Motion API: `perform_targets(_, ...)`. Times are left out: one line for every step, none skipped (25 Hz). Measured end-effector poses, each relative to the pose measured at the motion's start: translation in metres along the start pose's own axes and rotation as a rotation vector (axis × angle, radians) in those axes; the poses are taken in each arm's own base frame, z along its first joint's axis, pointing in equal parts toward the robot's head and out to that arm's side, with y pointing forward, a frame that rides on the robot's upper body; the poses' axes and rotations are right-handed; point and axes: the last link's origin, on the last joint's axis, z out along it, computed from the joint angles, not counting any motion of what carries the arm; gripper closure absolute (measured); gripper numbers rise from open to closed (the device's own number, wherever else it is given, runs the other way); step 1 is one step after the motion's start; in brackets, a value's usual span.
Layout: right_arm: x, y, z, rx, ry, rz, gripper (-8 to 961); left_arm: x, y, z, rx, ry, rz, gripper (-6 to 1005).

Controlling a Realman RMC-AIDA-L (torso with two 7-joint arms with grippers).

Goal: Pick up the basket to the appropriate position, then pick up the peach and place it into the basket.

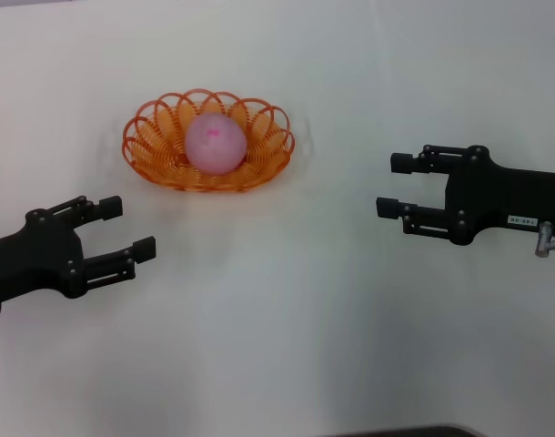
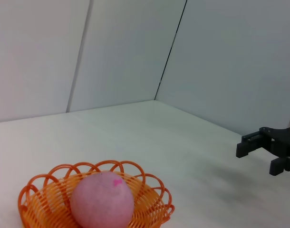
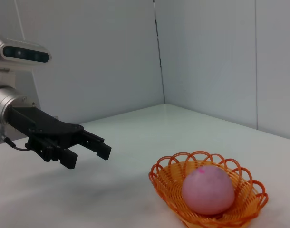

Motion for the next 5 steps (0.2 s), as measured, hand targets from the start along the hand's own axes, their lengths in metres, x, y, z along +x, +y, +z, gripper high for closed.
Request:
perform_targets(0.0000, 0.0000, 0.0000, 0.000, 0.000, 0.000, 293, 0.0000, 0.0000, 0.0000, 0.000, 0.000, 0.000, 181)
perform_targets(0.0000, 0.0000, 0.0000, 0.000, 0.000, 0.000, 293, 0.0000, 0.0000, 0.0000, 0.000, 0.000, 0.000, 181)
perform_targets(0.0000, 0.0000, 0.0000, 0.000, 0.000, 0.000, 293, -0.0002, 0.0001, -0.0002, 0.000, 0.000, -0.001, 181)
perform_targets(0.0000, 0.0000, -0.0001, 0.000, 0.000, 0.000, 293, -0.0005, 0.0002, -0.0004, 0.001, 0.000, -0.001, 181)
perform_targets(0.0000, 0.0000, -0.0001, 0.000, 0.000, 0.000, 293, -0.0007, 0.0002, -0.0005, 0.001, 0.000, -0.002, 181)
